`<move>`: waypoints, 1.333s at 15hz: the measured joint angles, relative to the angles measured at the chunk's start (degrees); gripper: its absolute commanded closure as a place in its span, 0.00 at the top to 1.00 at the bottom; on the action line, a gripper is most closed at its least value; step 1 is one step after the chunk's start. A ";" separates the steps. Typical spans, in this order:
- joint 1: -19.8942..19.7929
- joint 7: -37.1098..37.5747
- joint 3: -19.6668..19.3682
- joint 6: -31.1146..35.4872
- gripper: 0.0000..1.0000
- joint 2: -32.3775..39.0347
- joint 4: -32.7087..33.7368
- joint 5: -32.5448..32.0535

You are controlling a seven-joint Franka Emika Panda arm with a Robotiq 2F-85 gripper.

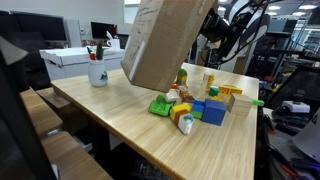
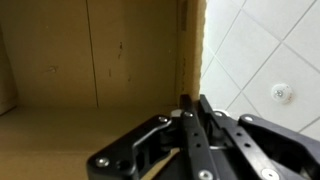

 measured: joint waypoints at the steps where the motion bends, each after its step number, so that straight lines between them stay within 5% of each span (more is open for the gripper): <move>1: -0.16 -0.27 -0.07 1.08 0.04 -0.09 0.11 -1.14; 15: -1.16 -5.55 -1.70 4.86 0.04 -3.30 0.55 -1.78; 20: -0.84 -2.74 0.96 17.62 0.04 -5.85 3.07 -9.42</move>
